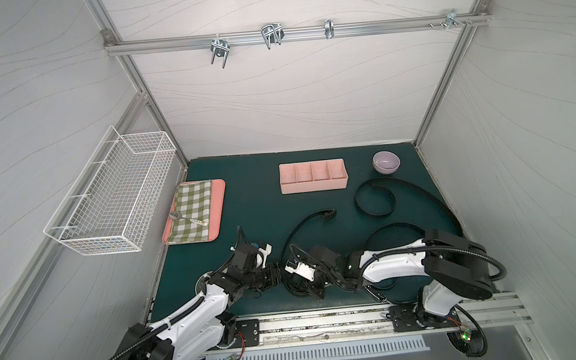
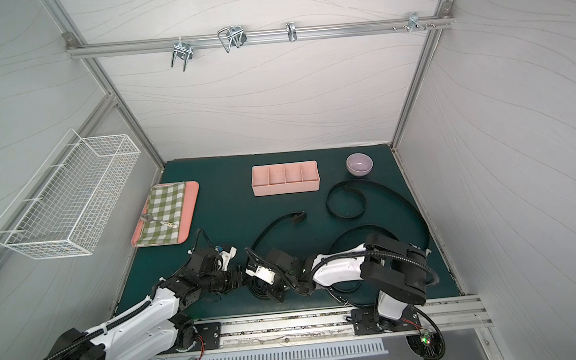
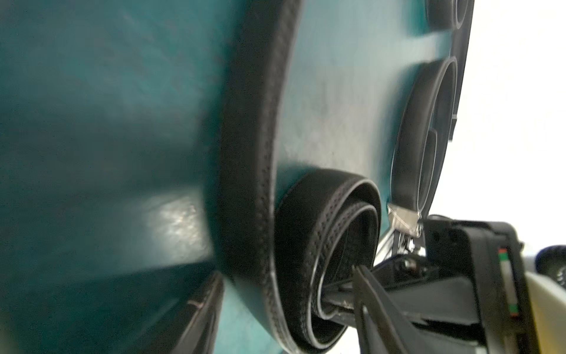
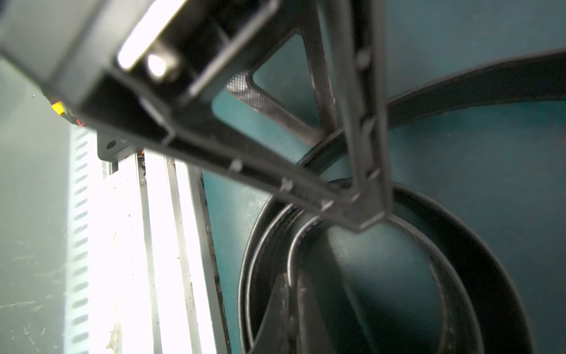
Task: Place the belts into the storage roll
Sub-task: Roll the belt at the center of the board.
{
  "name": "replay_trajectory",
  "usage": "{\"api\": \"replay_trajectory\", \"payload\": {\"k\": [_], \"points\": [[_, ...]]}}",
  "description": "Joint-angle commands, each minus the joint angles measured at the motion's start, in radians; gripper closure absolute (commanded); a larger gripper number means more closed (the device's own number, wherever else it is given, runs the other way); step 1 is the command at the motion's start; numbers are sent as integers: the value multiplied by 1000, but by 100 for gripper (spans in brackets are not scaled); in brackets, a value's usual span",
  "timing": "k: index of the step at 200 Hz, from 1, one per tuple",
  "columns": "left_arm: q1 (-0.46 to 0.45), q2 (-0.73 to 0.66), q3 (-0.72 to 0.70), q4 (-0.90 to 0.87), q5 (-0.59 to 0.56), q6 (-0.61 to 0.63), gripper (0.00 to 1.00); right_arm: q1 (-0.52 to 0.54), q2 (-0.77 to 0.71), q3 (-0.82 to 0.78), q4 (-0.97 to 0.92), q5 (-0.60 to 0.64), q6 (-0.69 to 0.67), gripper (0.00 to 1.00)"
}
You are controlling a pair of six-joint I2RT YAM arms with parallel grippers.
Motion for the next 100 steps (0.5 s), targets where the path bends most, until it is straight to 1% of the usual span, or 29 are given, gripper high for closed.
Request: {"api": "replay_trajectory", "payload": {"k": [1, 12, 31, 53, 74, 100], "points": [[-25, 64, 31, 72, 59, 41, 44, -13, 39, -25, -98, 36, 3, 93], [-38, 92, 30, 105, 63, 38, 49, -13, 38, -24, -97, 36, 4, 93], [-72, 123, 46, 109, 50, 58, 49, -14, 40, -24, -101, 36, 4, 93], [-117, 157, 82, 67, 8, 87, 49, -15, 39, -25, -99, 33, 3, 93], [-143, 184, 118, 28, -33, 107, 50, -15, 38, -24, -98, 30, 1, 93], [-156, 198, 157, -37, -91, 133, 56, -15, 36, -28, -97, 29, 0, 93]]}}
